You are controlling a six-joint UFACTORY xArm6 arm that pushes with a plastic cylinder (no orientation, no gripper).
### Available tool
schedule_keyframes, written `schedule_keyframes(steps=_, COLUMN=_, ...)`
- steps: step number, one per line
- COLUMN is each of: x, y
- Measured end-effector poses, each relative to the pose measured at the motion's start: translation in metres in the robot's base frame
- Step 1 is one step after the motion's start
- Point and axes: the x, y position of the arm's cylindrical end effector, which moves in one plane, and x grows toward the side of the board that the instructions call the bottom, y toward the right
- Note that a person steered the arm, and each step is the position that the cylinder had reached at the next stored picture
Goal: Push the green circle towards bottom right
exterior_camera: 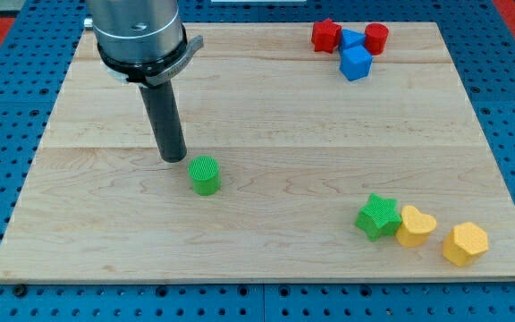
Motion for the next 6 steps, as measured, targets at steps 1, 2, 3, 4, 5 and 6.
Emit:
schedule_keyframes(steps=1, x=0.021, y=0.047)
schedule_keyframes(steps=2, x=0.028, y=0.06)
schedule_keyframes(steps=3, x=0.035, y=0.015)
schedule_keyframes(steps=4, x=0.056, y=0.058)
schedule_keyframes(steps=5, x=0.061, y=0.125)
schedule_keyframes(steps=6, x=0.062, y=0.152)
